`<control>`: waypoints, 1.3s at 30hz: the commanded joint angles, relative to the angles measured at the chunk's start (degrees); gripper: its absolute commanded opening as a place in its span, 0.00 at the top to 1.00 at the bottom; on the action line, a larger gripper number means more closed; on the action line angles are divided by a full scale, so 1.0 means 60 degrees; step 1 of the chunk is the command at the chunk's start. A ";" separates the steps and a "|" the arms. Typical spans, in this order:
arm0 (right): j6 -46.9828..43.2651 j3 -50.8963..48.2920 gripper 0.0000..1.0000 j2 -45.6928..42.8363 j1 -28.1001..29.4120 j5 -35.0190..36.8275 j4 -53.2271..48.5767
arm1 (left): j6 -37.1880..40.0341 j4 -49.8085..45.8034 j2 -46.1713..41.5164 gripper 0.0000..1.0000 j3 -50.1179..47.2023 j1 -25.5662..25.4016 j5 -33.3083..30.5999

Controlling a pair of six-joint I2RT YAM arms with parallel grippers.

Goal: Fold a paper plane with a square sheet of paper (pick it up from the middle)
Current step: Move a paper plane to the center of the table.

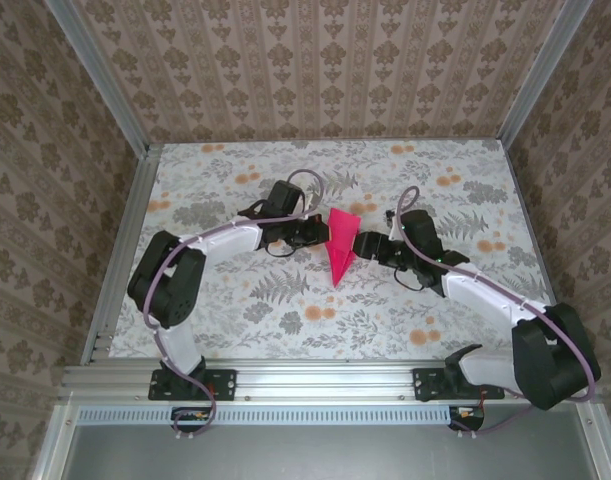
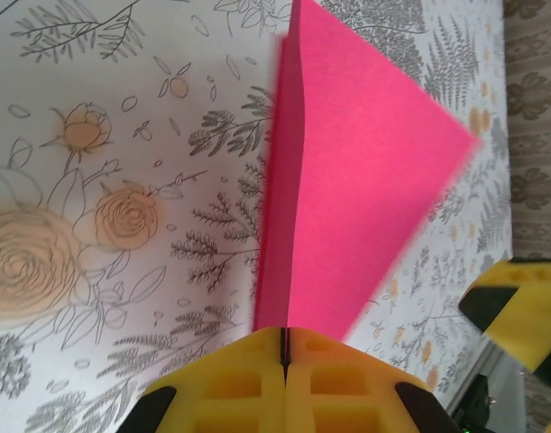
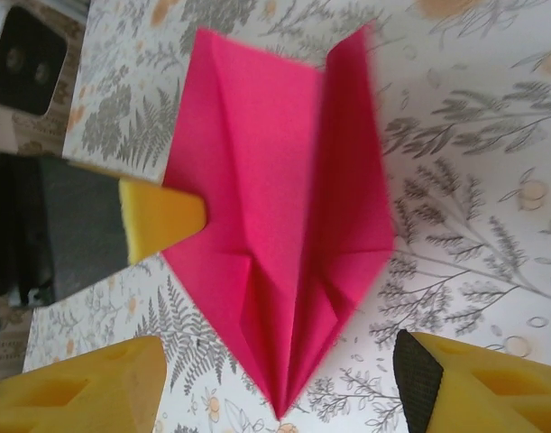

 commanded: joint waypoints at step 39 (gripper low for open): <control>-0.0184 0.2589 0.52 0.4239 0.1935 0.1165 -0.1205 | -0.0194 0.1533 0.1320 1.00 -0.1174 0.0962 0.0808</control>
